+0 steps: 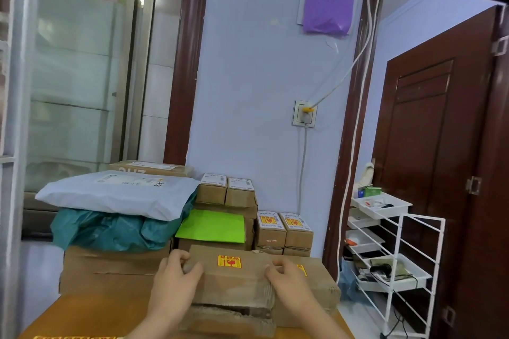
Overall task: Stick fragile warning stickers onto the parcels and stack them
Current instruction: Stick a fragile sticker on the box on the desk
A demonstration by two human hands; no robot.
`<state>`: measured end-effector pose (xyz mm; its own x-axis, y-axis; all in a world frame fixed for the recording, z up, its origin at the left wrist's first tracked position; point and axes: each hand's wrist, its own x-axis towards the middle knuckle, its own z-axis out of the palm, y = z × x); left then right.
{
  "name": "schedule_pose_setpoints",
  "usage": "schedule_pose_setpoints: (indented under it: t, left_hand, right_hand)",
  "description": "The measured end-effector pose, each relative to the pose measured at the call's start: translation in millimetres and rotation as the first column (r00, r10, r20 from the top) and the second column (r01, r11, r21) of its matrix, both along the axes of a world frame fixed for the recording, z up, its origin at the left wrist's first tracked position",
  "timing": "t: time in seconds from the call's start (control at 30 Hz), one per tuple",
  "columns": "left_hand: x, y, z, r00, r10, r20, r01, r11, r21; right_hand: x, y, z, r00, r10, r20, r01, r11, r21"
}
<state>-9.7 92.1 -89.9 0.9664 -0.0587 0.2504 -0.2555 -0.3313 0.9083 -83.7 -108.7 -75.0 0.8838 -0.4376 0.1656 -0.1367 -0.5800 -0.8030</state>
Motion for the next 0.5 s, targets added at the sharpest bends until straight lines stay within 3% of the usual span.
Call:
schedule_pose_setpoints:
  t: [0.3,0.5]
  left_hand:
    - [-19,-41,19,0.997,-0.059,0.058,0.059,0.998,-0.003]
    - [-21,-69,31,0.979,-0.163,-0.121,0.139,0.973,-0.187]
  right_hand:
    - [-28,-30,16,0.990,-0.130,0.061,0.118,0.979,0.166]
    - [-37,-45,27,0.979,-0.180,0.091,0.152,0.956,0.252]
